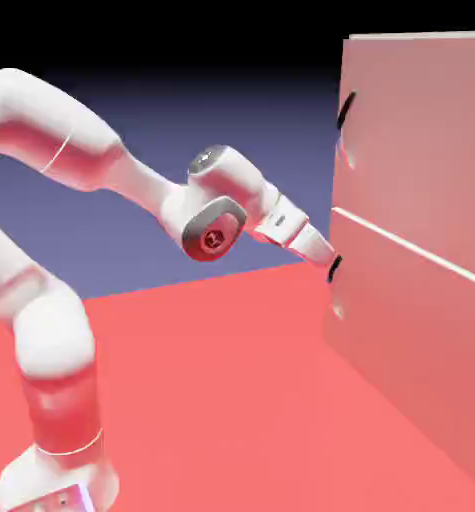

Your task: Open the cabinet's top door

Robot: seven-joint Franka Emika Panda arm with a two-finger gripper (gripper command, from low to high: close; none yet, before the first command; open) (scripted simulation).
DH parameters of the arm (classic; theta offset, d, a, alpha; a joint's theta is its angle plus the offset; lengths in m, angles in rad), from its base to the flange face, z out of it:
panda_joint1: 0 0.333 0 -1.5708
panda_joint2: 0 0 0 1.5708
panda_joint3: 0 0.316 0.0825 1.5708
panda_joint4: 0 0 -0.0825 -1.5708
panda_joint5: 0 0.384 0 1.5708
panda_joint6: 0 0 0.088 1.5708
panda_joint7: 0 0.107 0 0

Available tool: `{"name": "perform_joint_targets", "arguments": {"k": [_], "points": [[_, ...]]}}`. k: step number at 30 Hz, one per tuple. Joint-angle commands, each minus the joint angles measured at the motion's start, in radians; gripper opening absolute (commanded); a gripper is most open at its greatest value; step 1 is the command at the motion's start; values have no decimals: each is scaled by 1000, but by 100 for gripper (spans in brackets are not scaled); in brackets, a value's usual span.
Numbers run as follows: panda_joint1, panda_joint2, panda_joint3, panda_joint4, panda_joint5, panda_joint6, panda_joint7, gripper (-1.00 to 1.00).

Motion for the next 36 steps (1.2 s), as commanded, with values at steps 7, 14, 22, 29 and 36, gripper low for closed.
{"name": "perform_joint_targets", "arguments": {"k": [7,14,22,29,36], "points": [[-132,-29,140,104,305,14,-214,0],[-264,-59,280,209,609,27,-428,0],[-415,-92,440,328,957,42,-672,0],[-547,-122,580,433,1261,56,-886,0],[-679,-151,720,537,1566,69,-1100,0]]}}
